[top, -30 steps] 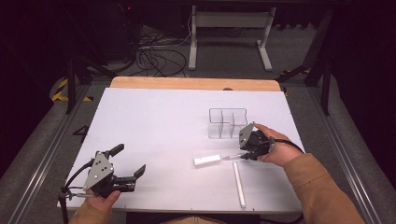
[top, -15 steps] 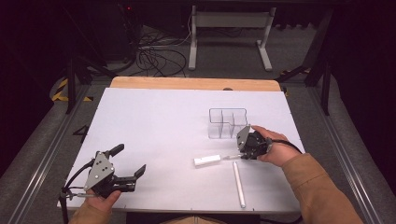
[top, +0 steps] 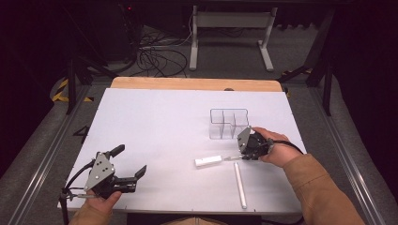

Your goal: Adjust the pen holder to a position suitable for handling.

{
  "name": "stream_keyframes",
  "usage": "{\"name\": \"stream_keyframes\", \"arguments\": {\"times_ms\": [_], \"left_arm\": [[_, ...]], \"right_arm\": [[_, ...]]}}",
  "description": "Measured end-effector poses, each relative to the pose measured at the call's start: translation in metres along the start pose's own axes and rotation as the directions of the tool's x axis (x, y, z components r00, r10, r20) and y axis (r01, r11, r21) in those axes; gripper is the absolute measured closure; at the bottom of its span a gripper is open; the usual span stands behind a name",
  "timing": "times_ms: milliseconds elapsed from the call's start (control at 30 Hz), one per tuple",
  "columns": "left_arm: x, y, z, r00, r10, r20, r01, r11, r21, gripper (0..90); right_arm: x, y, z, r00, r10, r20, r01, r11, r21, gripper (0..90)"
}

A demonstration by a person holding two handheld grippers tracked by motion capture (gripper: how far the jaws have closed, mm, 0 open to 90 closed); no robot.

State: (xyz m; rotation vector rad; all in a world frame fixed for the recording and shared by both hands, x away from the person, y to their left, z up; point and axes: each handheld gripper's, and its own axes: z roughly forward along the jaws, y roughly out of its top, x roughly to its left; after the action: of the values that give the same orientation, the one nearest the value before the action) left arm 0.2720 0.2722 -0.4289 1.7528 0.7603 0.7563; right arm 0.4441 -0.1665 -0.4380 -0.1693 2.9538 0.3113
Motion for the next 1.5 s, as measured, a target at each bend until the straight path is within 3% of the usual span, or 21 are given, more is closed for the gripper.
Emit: {"name": "stream_keyframes", "arguments": {"times_ms": [567,933,1267,1500], "left_arm": [[0.001,0.000,0.000,1.0000,-0.002,0.000,0.002,1.0000,0.000,6.1],[0.001,0.000,0.000,1.0000,-0.004,-0.002,0.004,1.0000,0.000,6.0],[0.001,0.000,0.000,1.0000,-0.007,-0.003,0.007,1.0000,-0.001,6.0],[0.001,0.000,0.000,1.0000,-0.008,-0.003,0.008,1.0000,-0.002,6.0]], "right_arm": [[-0.001,-0.001,-0.002,0.9990,-0.040,0.021,0.040,0.999,-0.003,79.7],[0.001,-0.004,-0.021,0.9983,-0.011,0.057,0.016,0.996,-0.086,79.8],[0.007,-0.002,-0.038,0.9958,0.029,0.087,-0.012,0.982,-0.190,79.7],[0.010,-0.001,-0.044,0.9950,0.032,0.095,-0.011,0.978,-0.210,79.7]]}}
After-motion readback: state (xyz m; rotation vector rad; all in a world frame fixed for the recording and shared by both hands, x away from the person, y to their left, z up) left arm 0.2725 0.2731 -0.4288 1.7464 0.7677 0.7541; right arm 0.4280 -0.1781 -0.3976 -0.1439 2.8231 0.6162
